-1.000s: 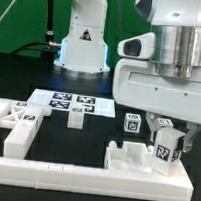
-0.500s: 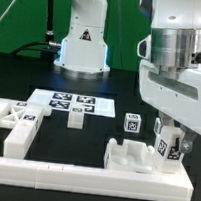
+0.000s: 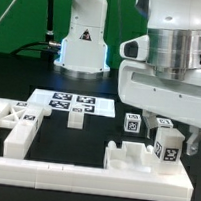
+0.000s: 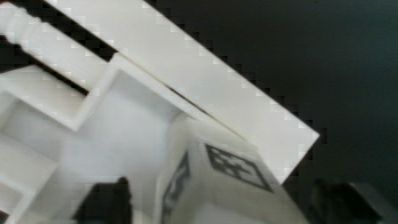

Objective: Assemble chair

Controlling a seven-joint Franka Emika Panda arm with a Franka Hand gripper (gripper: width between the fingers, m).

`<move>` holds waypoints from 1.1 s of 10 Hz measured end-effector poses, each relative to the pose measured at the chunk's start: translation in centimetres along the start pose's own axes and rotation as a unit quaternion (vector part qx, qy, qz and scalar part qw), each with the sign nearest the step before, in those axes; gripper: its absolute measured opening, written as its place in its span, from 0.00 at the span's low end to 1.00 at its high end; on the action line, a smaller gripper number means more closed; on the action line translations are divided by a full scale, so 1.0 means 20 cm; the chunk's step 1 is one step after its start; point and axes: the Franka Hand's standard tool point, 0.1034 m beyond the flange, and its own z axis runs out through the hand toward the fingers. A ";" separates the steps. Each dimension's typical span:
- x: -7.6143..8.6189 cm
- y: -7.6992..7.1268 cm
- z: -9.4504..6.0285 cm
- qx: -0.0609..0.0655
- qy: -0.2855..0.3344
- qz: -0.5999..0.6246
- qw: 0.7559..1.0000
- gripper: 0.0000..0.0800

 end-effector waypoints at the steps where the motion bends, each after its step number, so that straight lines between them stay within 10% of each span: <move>1: 0.00 0.00 0.00 0.000 0.000 0.000 1.000 0.72; 11: -0.01 0.00 -0.01 -0.016 0.004 -0.141 0.990 0.81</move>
Offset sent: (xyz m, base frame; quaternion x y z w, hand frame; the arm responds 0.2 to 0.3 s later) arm 0.0000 0.0000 0.0000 0.0000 0.0000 -0.1938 0.9810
